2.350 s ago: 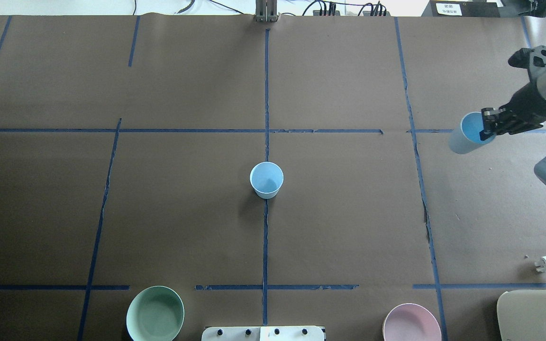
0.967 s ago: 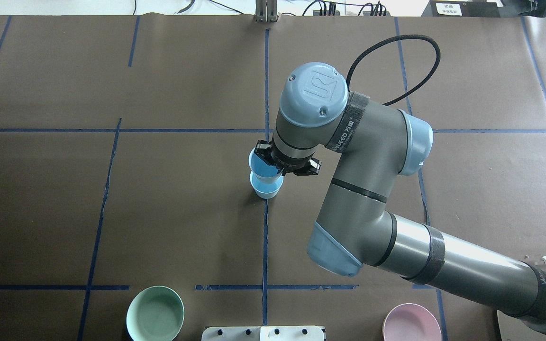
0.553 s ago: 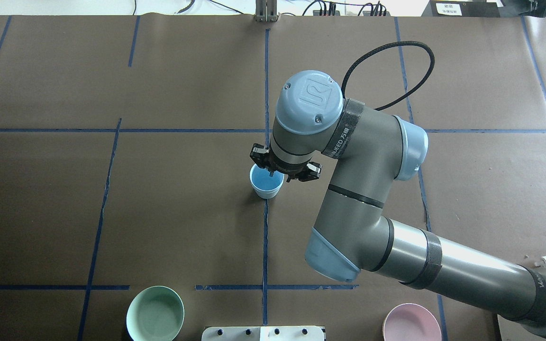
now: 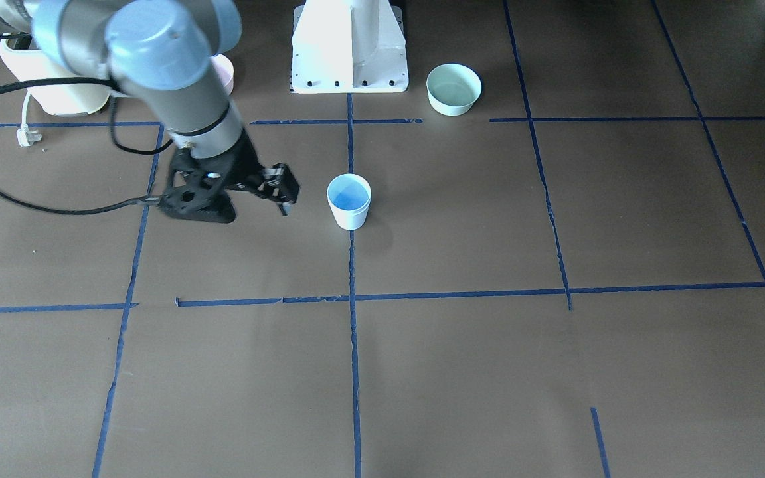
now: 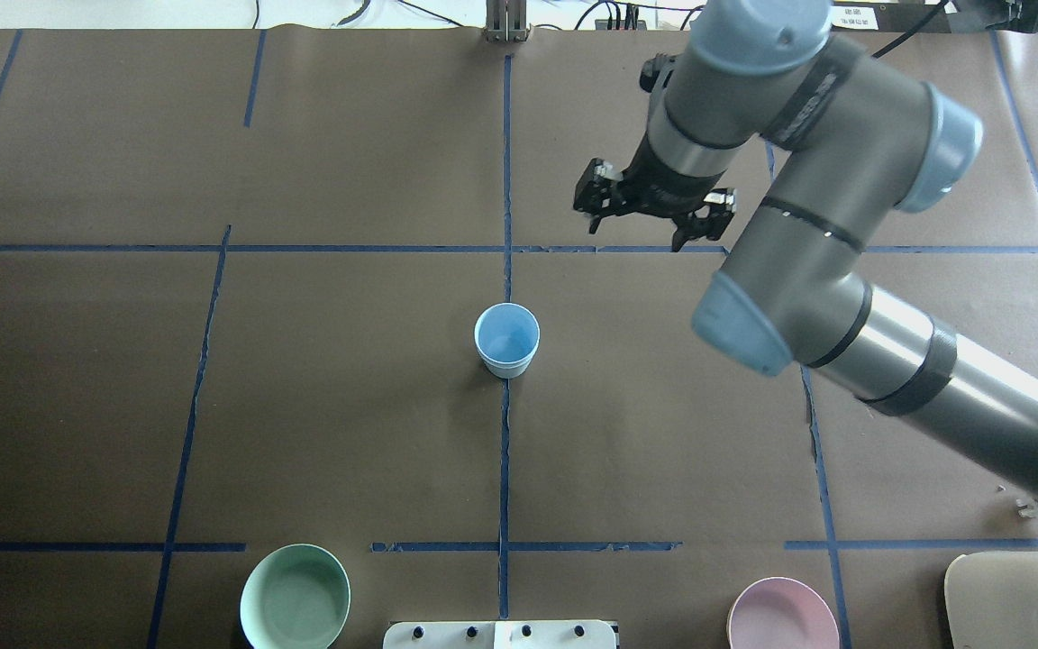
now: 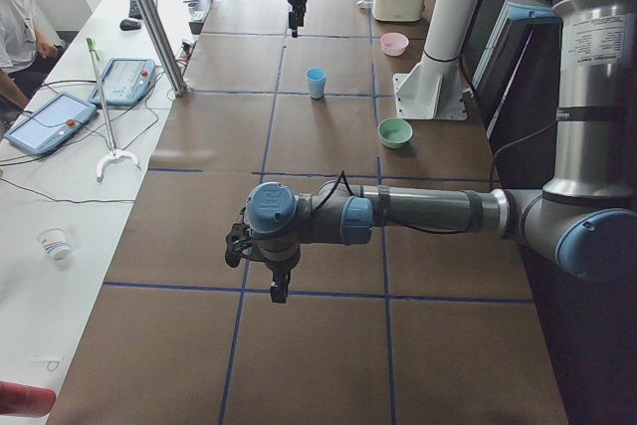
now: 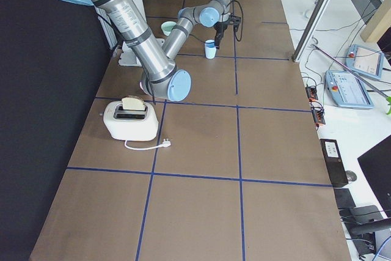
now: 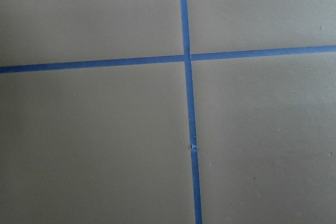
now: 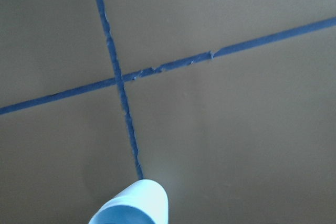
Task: Stack blue cups with both arms
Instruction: 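Open the right gripper and withdraw the right arm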
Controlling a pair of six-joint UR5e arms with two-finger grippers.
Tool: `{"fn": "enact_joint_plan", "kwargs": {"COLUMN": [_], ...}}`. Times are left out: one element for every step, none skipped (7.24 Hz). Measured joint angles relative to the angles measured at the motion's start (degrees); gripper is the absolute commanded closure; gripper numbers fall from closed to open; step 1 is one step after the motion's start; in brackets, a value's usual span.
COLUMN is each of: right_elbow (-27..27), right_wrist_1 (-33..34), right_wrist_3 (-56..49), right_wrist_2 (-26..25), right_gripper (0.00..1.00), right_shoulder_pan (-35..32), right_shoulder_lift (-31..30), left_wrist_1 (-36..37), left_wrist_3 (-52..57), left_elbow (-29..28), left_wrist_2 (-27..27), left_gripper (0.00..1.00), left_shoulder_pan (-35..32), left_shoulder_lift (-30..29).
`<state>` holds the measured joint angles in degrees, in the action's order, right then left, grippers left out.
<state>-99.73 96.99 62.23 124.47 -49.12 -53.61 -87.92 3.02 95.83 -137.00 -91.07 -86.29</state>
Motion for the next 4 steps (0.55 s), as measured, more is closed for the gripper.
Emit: {"fn": "enact_joint_plan", "kwargs": {"right_elbow": [0.5,1.3,2.5,4.0], "right_wrist_1": [0.1,0.2,0.3,0.2], "right_wrist_3": [-13.9,-28.8,-43.3,-57.5], "right_wrist_2": [4.4,7.6,9.5,10.3], "right_gripper": [0.00,0.00,0.00,0.00], "right_shoulder_pan": [-7.9,-15.7,-22.6,-28.8], "right_shoulder_lift": [-5.3,-11.3,-17.2,-23.0], "left_wrist_1": [0.4,0.5,0.4,0.2], "left_wrist_3": [-0.2,-0.1,-0.1,0.0], "left_elbow": [0.0,0.1,0.2,0.3], "left_wrist_2": [0.2,0.5,0.6,0.5], "left_gripper": [0.00,0.00,0.00,0.00], "left_shoulder_pan": [0.6,1.2,1.6,1.8], "left_shoulder_lift": [0.1,0.1,0.2,0.3]}}
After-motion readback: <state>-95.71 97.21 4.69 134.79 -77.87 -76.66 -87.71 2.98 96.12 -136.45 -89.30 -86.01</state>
